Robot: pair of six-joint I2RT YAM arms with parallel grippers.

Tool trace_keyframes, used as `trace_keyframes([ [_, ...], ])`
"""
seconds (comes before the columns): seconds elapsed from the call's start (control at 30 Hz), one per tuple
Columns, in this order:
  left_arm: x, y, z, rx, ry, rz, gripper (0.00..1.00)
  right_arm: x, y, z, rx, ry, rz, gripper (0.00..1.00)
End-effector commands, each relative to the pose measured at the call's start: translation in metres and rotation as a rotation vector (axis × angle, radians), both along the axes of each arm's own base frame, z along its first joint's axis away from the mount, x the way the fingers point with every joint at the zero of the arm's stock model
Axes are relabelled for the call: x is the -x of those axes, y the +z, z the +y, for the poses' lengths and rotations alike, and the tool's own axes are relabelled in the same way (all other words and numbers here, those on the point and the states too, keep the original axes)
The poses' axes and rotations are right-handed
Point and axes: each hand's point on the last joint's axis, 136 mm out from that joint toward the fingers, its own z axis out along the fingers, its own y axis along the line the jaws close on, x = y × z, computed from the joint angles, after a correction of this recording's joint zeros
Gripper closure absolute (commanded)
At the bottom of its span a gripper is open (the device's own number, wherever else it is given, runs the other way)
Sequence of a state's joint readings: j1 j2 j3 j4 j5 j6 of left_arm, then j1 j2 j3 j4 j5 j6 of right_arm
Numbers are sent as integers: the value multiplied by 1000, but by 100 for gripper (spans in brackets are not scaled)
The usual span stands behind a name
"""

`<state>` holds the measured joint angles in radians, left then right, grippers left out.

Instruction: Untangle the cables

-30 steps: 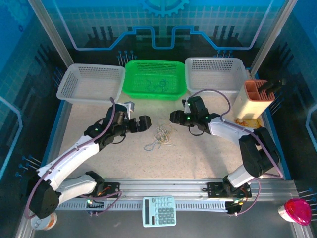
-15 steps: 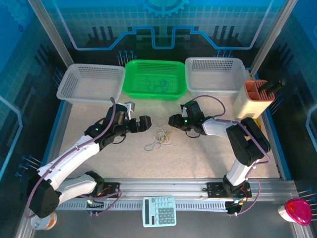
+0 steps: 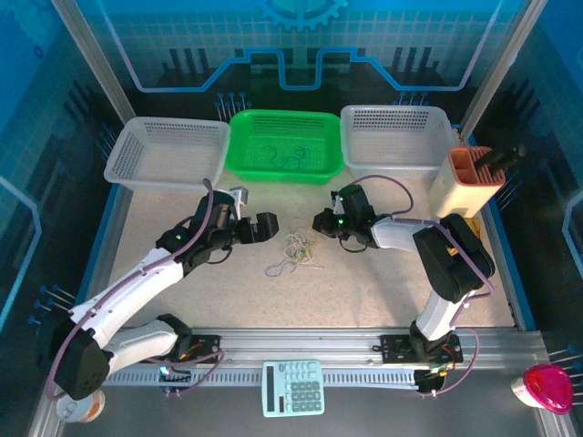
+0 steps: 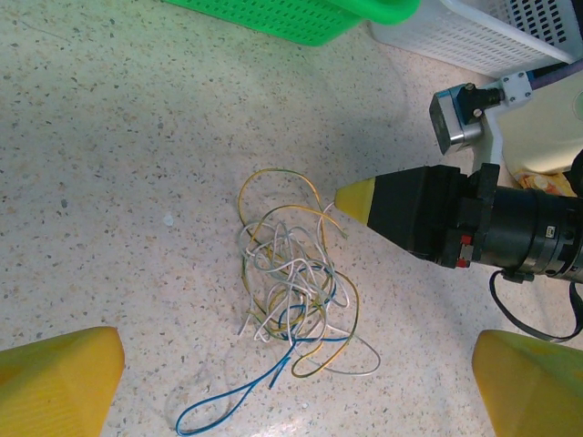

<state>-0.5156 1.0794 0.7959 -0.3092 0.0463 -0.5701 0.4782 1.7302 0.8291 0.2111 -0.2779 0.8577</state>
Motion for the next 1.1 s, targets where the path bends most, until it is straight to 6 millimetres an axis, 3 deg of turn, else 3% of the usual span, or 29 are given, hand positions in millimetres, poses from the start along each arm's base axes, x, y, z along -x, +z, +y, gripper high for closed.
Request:
trace_keyframes([
  [0.0,0,7,-4,-3,-24,-24,1,5,9,7,-20,38,-18,100],
  [0.17,0,10,-5,0,-29,-36,1,1,58,9,-33,68,-121,100],
  [0.37,-1,17,-7,19,-39,-82,1,0,145,19,-33,133,-306,100],
  [0.5,-3,21,-7,25,-44,-116,1,8,189,28,-38,176,-405,100],
  [0.63,-9,42,-9,33,-58,-202,1,22,223,36,-68,203,-493,100],
  [0.7,-11,55,-11,41,-72,-253,5,29,238,39,-83,212,-526,100],
  [0.87,-9,81,-23,90,-142,-348,30,42,277,41,-110,229,-606,100],
  [1.07,-7,96,-31,132,-184,-394,33,52,314,42,-150,240,-677,100],
])
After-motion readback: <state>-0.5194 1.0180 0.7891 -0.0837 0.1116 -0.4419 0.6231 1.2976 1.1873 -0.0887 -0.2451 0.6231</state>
